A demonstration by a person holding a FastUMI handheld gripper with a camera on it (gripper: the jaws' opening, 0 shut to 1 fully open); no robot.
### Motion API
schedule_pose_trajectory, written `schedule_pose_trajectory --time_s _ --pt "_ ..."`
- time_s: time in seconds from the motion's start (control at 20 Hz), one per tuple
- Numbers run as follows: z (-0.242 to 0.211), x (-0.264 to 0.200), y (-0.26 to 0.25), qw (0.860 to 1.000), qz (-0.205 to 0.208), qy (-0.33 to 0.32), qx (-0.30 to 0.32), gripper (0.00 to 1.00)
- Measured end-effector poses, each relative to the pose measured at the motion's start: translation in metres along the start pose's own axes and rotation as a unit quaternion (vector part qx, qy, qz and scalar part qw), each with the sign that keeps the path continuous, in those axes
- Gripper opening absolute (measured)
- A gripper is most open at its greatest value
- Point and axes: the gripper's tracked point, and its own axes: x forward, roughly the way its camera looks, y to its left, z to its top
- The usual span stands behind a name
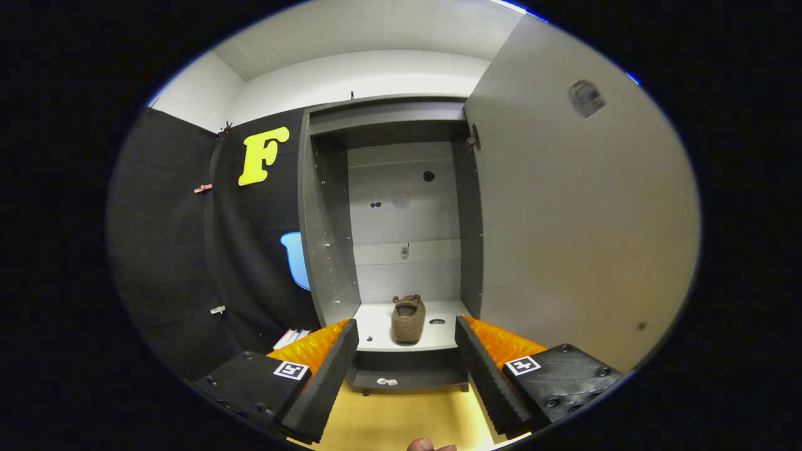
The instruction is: Open the shoe cabinet door, grab the shoes and put them into the shoe cabinet, then close the shoe cabinet door.
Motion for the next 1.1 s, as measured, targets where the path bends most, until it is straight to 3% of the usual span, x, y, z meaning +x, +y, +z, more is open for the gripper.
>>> schedule_pose_trajectory --time_s 0.3,0.55,0.8,0.95,1.1 --pt "0.008 -0.086 -0.043 0.999 -0.028 -0.038 -0.005 0.97" --pt "0.019 -0.13 -0.124 0.996 -0.078 -0.053 -0.001 0.97" --pt "0.005 -0.132 -0.219 0.989 -0.149 -0.02 0.019 0.97" --pt "-0.005 -0.115 -0.253 0.989 -0.144 -0.001 0.023 0.98" --pt "-0.012 -0.091 -0.267 0.993 -0.111 0.017 0.04 0.98"
